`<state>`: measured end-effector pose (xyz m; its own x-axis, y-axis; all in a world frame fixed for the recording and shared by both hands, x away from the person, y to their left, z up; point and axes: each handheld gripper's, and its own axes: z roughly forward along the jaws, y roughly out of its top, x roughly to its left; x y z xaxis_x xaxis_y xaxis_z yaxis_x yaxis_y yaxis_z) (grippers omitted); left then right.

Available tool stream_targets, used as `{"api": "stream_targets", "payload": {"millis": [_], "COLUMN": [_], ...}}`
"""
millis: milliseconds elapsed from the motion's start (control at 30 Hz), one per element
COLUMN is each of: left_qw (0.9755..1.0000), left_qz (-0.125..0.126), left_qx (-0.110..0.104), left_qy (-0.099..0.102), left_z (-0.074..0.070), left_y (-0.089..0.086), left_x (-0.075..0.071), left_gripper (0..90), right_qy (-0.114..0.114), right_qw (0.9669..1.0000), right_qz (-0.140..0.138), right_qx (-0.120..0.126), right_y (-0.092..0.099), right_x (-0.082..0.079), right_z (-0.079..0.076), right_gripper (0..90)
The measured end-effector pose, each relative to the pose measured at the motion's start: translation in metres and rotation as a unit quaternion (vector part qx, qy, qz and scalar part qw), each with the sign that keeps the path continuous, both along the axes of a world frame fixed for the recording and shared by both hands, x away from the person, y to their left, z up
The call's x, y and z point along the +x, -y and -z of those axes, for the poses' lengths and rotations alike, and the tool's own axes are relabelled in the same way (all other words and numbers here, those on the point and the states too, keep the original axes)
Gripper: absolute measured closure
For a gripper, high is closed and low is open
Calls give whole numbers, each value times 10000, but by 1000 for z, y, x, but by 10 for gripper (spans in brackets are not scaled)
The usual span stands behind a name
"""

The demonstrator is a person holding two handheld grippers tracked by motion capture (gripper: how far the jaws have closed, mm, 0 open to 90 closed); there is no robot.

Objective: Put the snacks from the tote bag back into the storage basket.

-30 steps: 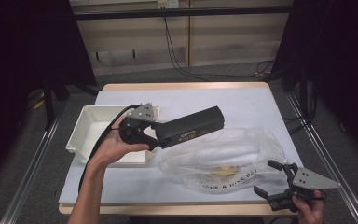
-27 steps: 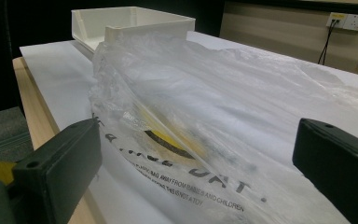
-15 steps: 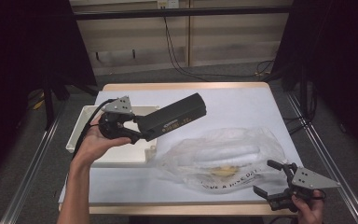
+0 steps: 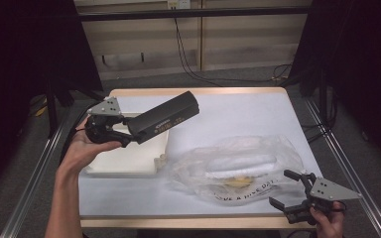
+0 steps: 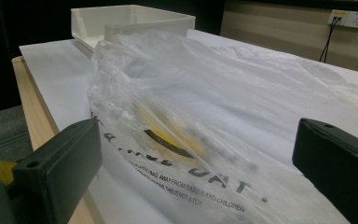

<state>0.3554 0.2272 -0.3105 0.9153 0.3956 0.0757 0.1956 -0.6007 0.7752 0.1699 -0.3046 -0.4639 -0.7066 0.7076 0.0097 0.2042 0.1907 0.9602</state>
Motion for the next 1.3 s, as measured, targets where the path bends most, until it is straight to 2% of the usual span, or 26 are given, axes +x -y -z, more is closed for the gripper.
{"api": "stream_targets", "payload": {"millis": [200, 300, 500, 667, 700, 833, 1000, 1067, 1200, 1300], "left_qw": [10000, 9999, 9996, 9996, 9995, 9991, 9991, 9988, 9982, 9979], "left_qz": [-26, -131, -152, -258, -280, -290, -299, -319, -409, -428], "left_qx": [73, -56, 246, 61, 83, 215, 167, 238, 168, 254], "left_qy": [20, -37, -67, -129, -124, -205, -239, -287, -415, -413], "left_z": [-1, 1, 4, 9, 10, 13, 18, 23, 32, 36], "left_y": [-19, -27, -36, -49, -51, -55, -60, -62, -66, -69], "left_x": [0, 0, 2, 7, 8, 10, 13, 15, 18, 18], "left_gripper": [428, 428, 428, 429, 429, 428, 429, 428, 429, 429], "right_qy": [0, -13, 11, 18, 10, 16, 1, 20, 3, 12], "right_qw": [10000, 10000, 10000, 10000, 10000, 10000, 10000, 10000, 10000, 10000], "right_qz": [-37, -23, -8, -3, -6, -5, -49, -46, -55, -46], "right_qx": [5, 9, -5, -7, -1, -5, -11, -25, -22, -12], "right_y": [-1, -1, -1, -1, -1, -1, -1, -1, -2, -2], "right_x": [1, 0, 1, 2, 2, 2, 2, 2, 3, 3], "right_z": [0, 0, 0, 0, 0, 1, 0, 0, 0, 0], "right_gripper": [8, 8, 8, 8, 8, 8, 9, 9, 8, 9]}}
